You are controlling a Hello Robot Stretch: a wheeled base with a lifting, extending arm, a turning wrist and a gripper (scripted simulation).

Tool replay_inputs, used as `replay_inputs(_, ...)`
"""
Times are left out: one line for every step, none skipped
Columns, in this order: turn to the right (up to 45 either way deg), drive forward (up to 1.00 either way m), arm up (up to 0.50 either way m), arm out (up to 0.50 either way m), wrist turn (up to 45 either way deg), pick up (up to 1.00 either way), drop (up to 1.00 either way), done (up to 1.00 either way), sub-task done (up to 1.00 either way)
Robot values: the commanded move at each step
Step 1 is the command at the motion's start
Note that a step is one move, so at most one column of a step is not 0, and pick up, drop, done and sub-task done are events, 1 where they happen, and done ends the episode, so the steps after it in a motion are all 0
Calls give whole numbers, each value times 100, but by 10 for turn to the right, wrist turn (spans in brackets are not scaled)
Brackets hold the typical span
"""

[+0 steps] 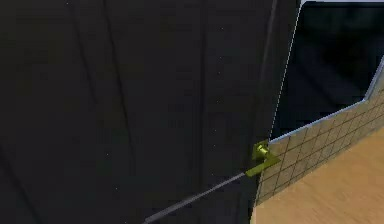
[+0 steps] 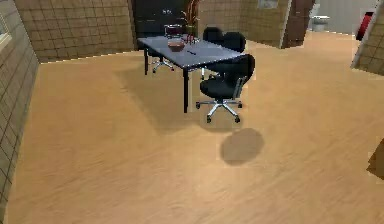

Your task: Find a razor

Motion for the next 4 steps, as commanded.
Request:
replay_inputs(450, 0, 0, 0, 0, 0, 0, 0, 0)
replay_inputs(450, 0, 0, 0, 0, 0, 0, 0, 0)
replay_inputs(450, 0, 0, 0, 0, 0, 0, 0, 0)
replay_inputs(60, 0, 0, 0, 0, 0, 0, 0, 0)
